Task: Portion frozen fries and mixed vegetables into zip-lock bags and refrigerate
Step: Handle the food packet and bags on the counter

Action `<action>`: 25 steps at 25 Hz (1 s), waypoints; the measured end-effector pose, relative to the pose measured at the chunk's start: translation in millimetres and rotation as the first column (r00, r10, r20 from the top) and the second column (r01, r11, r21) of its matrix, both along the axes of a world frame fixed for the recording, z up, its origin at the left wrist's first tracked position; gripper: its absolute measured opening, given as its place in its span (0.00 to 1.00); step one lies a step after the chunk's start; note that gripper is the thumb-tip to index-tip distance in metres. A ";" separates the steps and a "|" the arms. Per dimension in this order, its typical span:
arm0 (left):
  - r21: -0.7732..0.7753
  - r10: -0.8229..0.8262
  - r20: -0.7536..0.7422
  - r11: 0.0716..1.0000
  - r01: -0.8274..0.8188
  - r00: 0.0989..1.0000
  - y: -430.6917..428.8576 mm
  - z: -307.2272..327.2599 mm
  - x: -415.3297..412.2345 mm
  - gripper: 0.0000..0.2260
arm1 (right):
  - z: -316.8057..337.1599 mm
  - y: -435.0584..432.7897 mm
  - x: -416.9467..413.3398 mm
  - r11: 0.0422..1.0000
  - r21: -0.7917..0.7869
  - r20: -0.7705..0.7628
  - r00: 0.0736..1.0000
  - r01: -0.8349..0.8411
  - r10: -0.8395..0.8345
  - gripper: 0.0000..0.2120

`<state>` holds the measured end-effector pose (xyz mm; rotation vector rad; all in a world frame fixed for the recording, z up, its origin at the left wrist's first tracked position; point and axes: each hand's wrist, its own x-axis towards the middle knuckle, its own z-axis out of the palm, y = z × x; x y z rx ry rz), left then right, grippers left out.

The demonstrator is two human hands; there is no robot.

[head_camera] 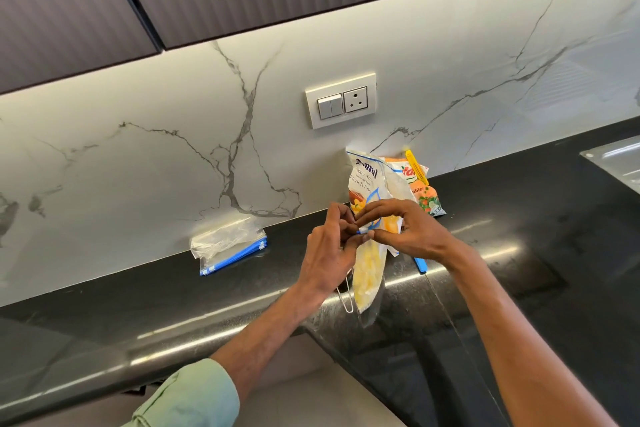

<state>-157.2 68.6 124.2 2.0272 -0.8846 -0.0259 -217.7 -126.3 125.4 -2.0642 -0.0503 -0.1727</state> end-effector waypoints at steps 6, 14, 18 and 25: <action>-0.119 0.008 -0.052 0.993 -0.014 0.999 -3.3 18.2 10.1 0.17 | 21.8 -6.0 1.4 0.997 -0.030 0.046 0.997 0.065 -0.064 0.06; -0.402 -0.029 -0.398 0.904 -0.145 0.917 -8.6 47.0 11.8 0.08 | 41.7 5.1 2.7 0.993 0.048 0.222 0.969 0.104 -0.112 0.09; -0.464 -0.038 -0.427 0.867 -0.183 0.903 -12.4 60.0 12.3 0.06 | 52.7 10.9 8.6 0.986 0.033 0.295 0.941 0.164 -0.166 0.08; -0.475 0.082 -0.272 0.855 -0.208 0.959 -8.0 69.0 13.3 0.05 | 63.7 33.5 17.3 0.963 -0.051 0.429 0.877 0.263 -0.217 0.03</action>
